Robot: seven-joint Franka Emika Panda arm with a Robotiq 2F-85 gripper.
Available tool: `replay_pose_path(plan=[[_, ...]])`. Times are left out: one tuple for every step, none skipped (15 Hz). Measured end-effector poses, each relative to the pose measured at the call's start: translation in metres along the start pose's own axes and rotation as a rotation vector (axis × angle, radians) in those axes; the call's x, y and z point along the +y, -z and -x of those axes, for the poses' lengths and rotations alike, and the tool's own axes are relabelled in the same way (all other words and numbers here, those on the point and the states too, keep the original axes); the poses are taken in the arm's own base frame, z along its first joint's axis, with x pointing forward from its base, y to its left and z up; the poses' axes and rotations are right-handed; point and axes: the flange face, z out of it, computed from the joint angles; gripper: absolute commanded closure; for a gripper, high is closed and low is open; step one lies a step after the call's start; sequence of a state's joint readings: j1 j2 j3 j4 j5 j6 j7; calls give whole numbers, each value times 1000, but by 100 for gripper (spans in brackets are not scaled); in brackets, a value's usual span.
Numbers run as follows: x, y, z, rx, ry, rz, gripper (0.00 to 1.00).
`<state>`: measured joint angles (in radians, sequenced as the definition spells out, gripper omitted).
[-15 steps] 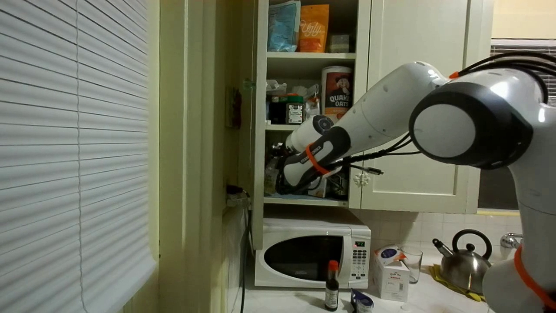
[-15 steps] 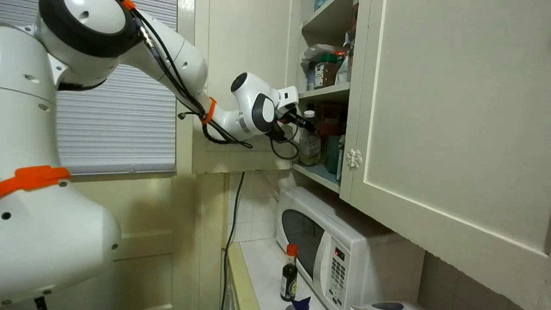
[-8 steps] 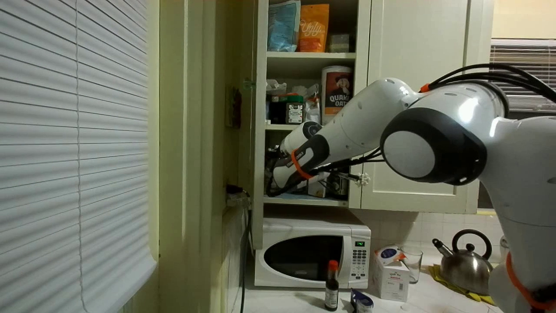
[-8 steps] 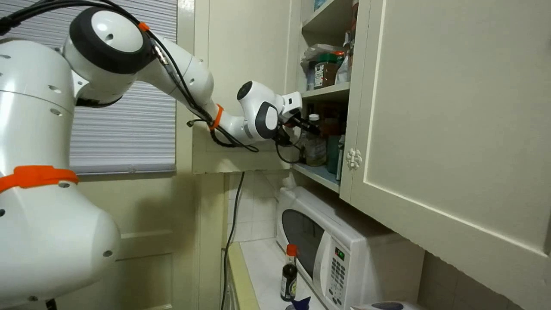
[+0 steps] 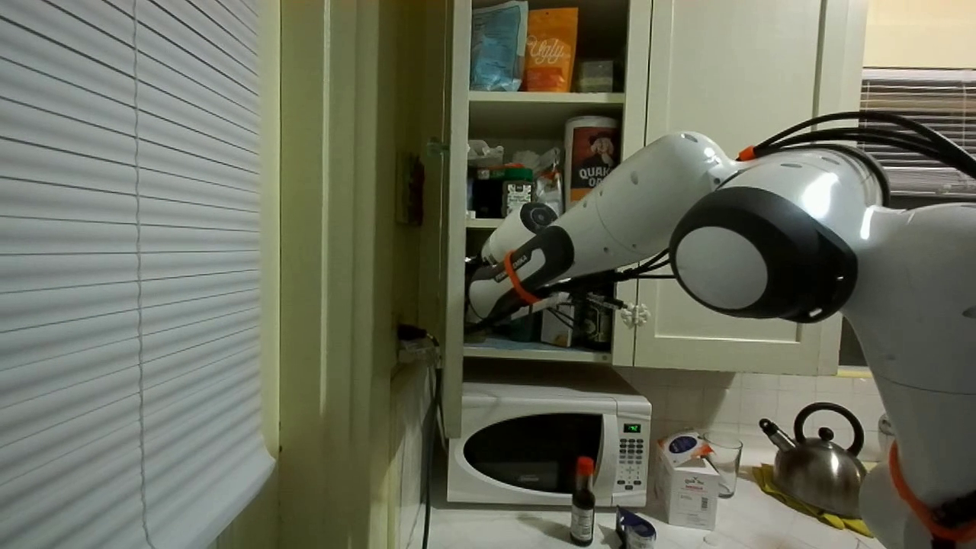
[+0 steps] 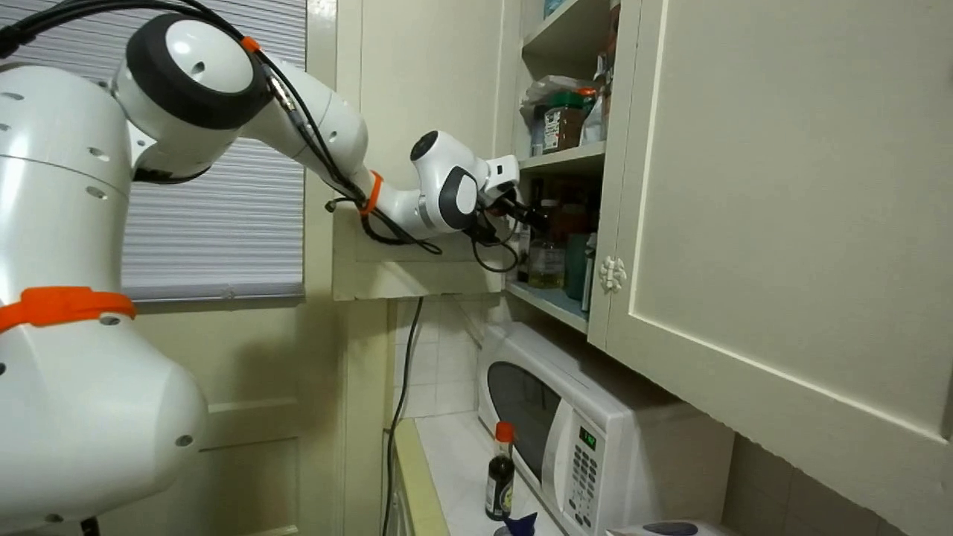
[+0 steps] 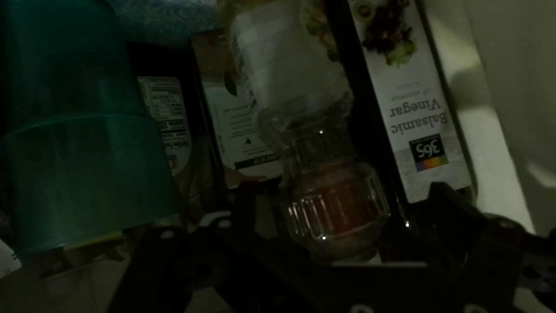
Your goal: Put the clear bottle on the bottom shelf of the open upper cabinet.
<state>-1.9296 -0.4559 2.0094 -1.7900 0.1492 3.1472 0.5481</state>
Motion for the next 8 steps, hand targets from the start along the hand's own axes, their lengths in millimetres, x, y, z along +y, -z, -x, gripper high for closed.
replay_pose_path(plan=[[-2,2,-2,-30,13,18,0],[-3,6,-5,-65,27,43,0],[-3,12,-8,-103,42,74,0],[-2,20,-13,-142,55,109,0],[-1,29,-18,-180,64,140,0],[1,39,-23,-215,74,169,0],[4,49,-28,-246,86,195,0],[8,60,-31,-277,100,220,0]])
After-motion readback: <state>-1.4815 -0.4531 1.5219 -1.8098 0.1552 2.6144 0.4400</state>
